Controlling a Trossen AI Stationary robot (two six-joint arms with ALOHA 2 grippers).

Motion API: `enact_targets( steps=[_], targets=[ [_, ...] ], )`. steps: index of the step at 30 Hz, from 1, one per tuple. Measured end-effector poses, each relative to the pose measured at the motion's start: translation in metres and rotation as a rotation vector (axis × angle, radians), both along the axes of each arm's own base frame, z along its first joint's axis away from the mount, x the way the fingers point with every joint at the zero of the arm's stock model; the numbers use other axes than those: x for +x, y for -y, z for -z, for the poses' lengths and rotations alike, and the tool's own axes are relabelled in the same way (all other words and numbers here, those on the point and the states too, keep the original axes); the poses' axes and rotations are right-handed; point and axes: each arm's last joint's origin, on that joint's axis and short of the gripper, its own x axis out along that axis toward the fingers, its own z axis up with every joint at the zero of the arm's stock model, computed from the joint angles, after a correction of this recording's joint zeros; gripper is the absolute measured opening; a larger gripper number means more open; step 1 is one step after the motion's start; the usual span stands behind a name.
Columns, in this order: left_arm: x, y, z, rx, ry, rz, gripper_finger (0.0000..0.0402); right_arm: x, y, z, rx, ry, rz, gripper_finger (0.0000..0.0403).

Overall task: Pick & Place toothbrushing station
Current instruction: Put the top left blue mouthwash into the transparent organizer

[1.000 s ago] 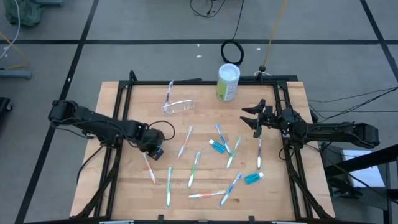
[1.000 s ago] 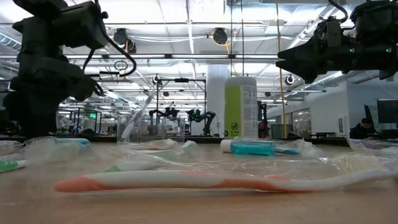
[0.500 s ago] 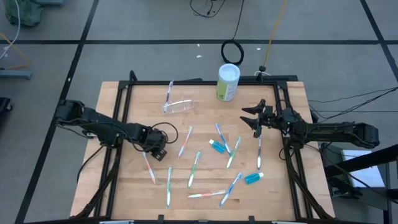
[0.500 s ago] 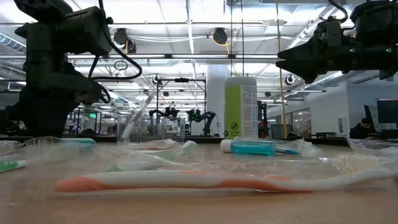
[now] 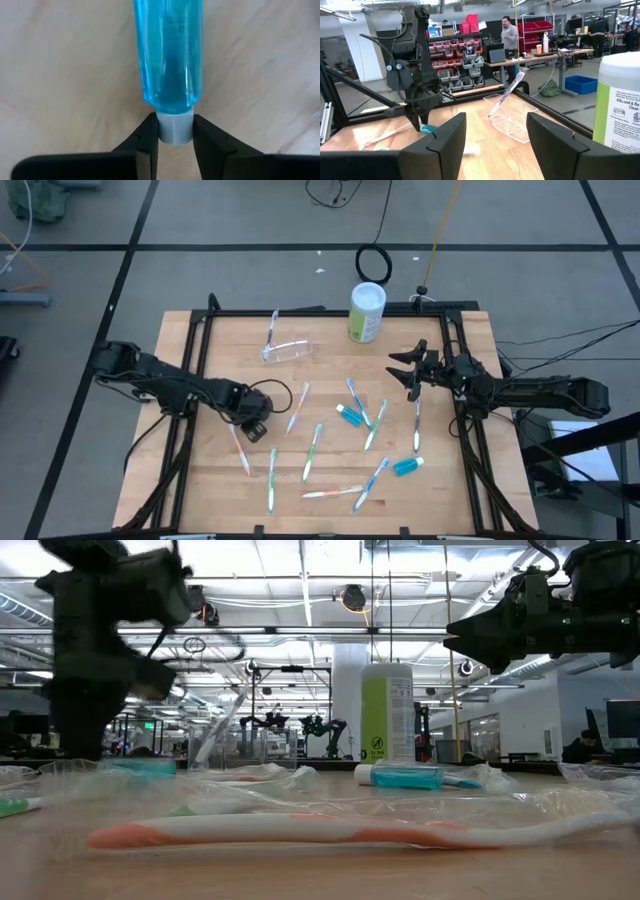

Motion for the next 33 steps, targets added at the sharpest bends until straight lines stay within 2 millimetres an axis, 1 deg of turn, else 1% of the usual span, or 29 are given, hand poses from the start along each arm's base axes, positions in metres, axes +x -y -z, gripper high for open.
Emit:
enact_targets(
  steps=[3, 5, 8, 10, 12, 14, 17, 19, 22, 25, 27, 30, 33],
  targets=[
    [0.018, 0.0, -0.024, 0.093, 0.109, 0.11, 0.0098, 0.0, 0.0, 0.0, 0.0, 0.0, 0.0, 0.0201],
    [0.027, -0.001, -0.039, 0.217, 0.145, 0.192, 0.01, 0.0, 0.0, 0.0, 0.0, 0.0, 0.0, 0.0201],
    [0.042, -0.005, -0.067, 0.475, 0.203, 0.326, 0.0099, 0.0, 0.0, 0.0, 0.0, 0.0, 0.0, 0.0201],
    [0.051, -0.009, -0.088, 0.686, 0.224, 0.383, 0.0098, 0.0, 0.0, 0.0, 0.0, 0.001, 0.0, 0.0201],
    [0.057, -0.014, -0.107, 0.877, 0.184, 0.477, 0.0098, 0.0, 0.0, 0.0, 0.003, 0.001, -0.001, 0.0201],
    [0.062, -0.02, -0.124, 1.01, 0.127, 0.575, 0.0099, 0.0, 0.0, 0.0, 0.003, 0.002, 0.0, 0.0201],
    [0.068, -0.037, -0.144, 1.13, 0.065, 0.62, 0.0099, 0.0, 0.0, 0.0, 0.003, 0.002, -0.001, 0.0201],
    [0.07, -0.05, -0.151, 1.169, 0.027, 0.638, 0.0099, 0.0, 0.0, 0.0, 0.003, 0.002, 0.0, 0.0201],
    [0.07, -0.07, -0.15, 1.211, -0.114, 0.736, 0.0099, 0.0, 0.0, 0.0, 0.003, 0.002, 0.0, 0.0201],
    [0.074, -0.088, -0.141, 1.277, -0.386, 0.843, 0.0099, 0.0, 0.0, 0.0, 0.003, 0.002, 0.0, 0.0201],
    [0.08, -0.098, -0.132, 1.3, -0.549, 0.902, 0.0099, 0.0, 0.0, 0.0, 0.003, 0.001, 0.0, 0.0201],
    [0.091, -0.108, -0.112, 1.25, -0.693, 1.039, 0.0099, 0.0, 0.0, 0.0, 0.002, 0.003, 0.0, 0.0201],
    [0.103, -0.111, -0.087, 1.204, -0.874, 1.172, 0.0099, 0.0, 0.0, 0.0, 0.002, 0.003, 0.0, 0.0201]
  ],
)
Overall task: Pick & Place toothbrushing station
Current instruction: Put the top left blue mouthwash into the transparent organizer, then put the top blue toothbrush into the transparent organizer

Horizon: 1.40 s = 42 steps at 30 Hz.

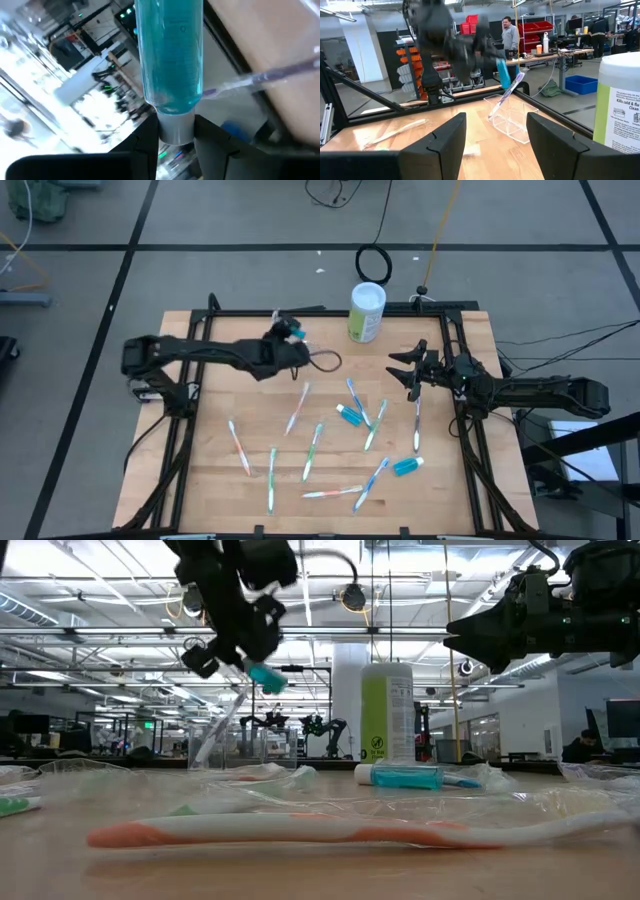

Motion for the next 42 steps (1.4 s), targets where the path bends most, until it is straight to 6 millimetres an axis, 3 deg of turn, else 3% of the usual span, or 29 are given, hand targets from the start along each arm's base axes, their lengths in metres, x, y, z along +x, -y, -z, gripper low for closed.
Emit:
enact_targets(
  steps=[4, 7, 14, 21, 27, 37, 42],
  targets=[
    [0.01, -0.003, 0.03, 0.125, -0.285, -0.019, 0.0099, 0.0, 0.0, 0.0, -0.013, -0.004, 0.002, 0.0201],
    [0.014, -0.005, 0.044, 0.133, -0.366, -0.018, 0.0099, 0.0, 0.0, 0.0, -0.024, -0.007, 0.003, 0.0201],
    [0.008, -0.02, 0.045, 0.109, -0.398, -0.054, 0.0099, 0.0, 0.0, 0.0, -0.025, -0.007, 0.003, 0.0201],
    [-0.007, -0.038, 0.05, -0.093, -0.61, 0.032, 0.0099, 0.0, 0.0, 0.0, -0.025, -0.007, 0.003, 0.0201],
    [-0.004, -0.039, 0.05, -0.112, -0.484, 0.013, 0.0104, 0.0, 0.0, 0.0, -0.029, -0.008, 0.004, 0.0201],
    [-0.002, -0.039, 0.051, -0.147, -0.453, 0.03, 0.0177, 0.0, 0.0, 0.0, -0.036, -0.01, 0.004, 0.0201],
    [0.003, -0.04, 0.05, -0.127, -0.333, 0.003, 0.0196, 0.0, 0.0, 0.0, -0.036, -0.01, 0.004, 0.0201]
  ],
)
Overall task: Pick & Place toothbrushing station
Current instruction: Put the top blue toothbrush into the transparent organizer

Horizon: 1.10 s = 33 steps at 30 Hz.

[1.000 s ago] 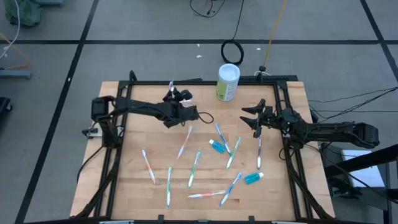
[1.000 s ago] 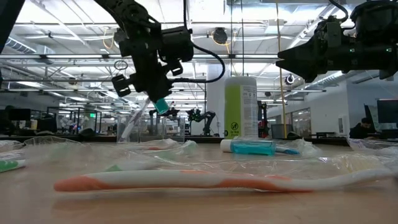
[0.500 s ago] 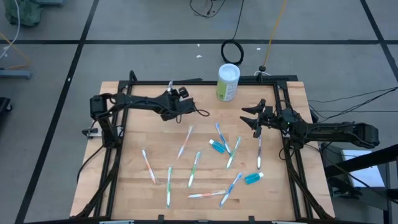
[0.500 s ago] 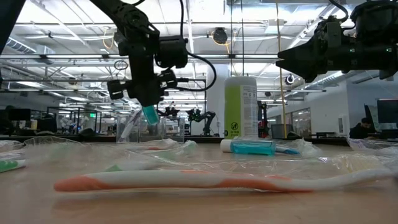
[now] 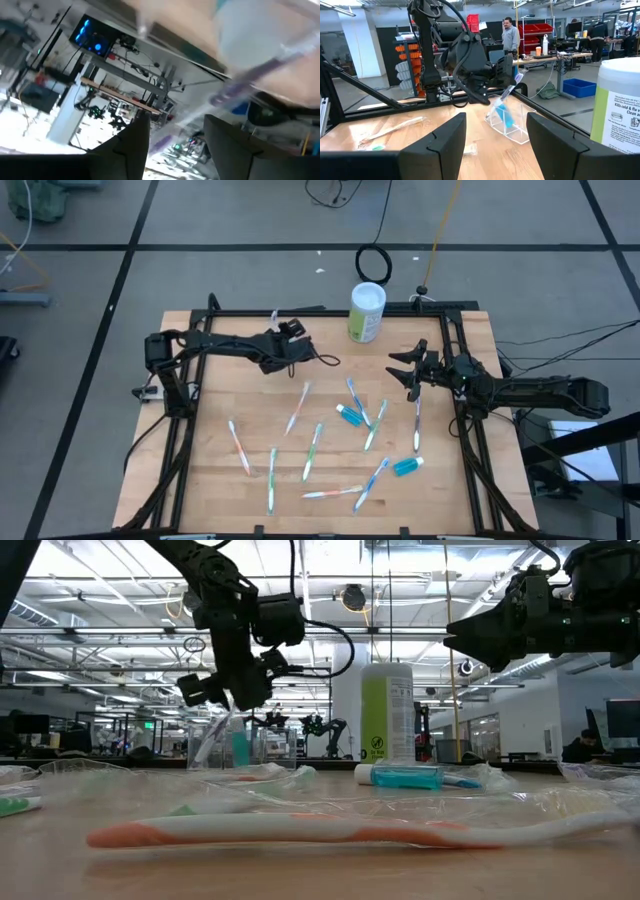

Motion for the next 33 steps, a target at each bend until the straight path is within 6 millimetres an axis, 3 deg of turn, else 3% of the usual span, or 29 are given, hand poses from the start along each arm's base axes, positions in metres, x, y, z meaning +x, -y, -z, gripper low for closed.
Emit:
enact_targets(
  steps=[10, 14, 19, 26, 29, 33],
  targets=[
    [0.009, 0.009, -0.009, 0.033, 0.18, -0.007, 0.0169, 0.0, 0.0, 0.0, 0.0, 0.0, 0.0, 0.0201],
    [0.01, 0.016, -0.031, 0.034, 0.299, -0.008, 0.0153, 0.0, 0.0, 0.0, 0.0, 0.001, 0.0, 0.0201],
    [0.0, 0.03, -0.079, -0.064, 0.657, -0.054, 0.014, -0.001, 0.0, -0.005, 0.005, 0.051, -0.008, 0.0201],
    [-0.051, 0.049, -0.14, -0.486, 1.335, -0.378, 0.0132, -0.003, -0.006, -0.019, 0.074, 0.215, -0.18, 0.02],
    [-0.08, 0.053, -0.153, -0.635, 1.406, -0.529, 0.0132, -0.001, -0.013, -0.023, 0.067, 0.233, -0.238, 0.0196],
    [-0.112, 0.058, -0.155, -0.708, 1.498, -0.572, 0.0131, 0.011, -0.024, -0.036, 0.022, 0.182, -0.248, 0.0187]
  ],
)
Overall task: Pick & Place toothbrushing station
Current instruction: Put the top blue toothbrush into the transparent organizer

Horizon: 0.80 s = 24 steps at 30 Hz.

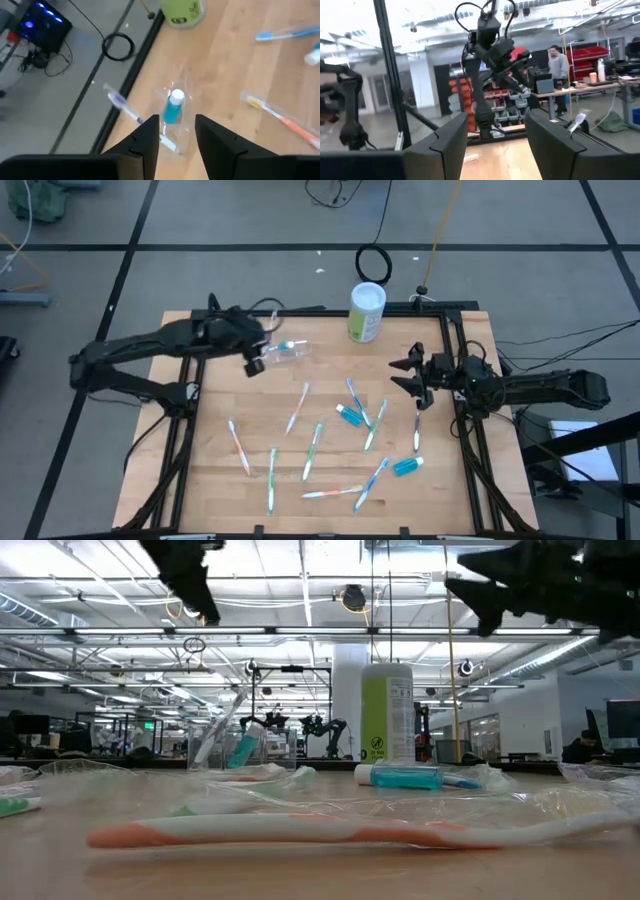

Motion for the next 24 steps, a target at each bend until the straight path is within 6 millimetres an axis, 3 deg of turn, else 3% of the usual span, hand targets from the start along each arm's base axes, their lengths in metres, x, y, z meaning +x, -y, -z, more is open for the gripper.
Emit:
enact_targets(
  steps=[4, 8, 13, 19, 24],
  targets=[
    [-0.022, 0.005, 0.013, 0.021, 0.198, -0.023, 0.0131, 0.023, -0.015, -0.012, -0.071, -0.144, 0.036, 0.0184],
    [-0.032, 0.01, 0.046, -0.009, 0.367, -0.053, 0.0131, 0.052, -0.028, -0.019, -0.091, -0.304, 0.133, 0.0187],
    [-0.035, 0.016, 0.093, -0.072, 0.478, -0.056, 0.0131, 0.094, -0.037, -0.013, -0.119, -0.504, 0.173, 0.0189],
    [-0.038, 0.023, 0.132, -0.134, 0.435, 0.009, 0.0131, 0.131, -0.025, 0.009, -0.03, -0.735, 0.229, 0.0185],
    [-0.04, 0.024, 0.137, -0.144, 0.409, 0.011, 0.0132, 0.141, 0.0, 0.039, 0.074, -0.892, 0.323, 0.0185]
  ],
)
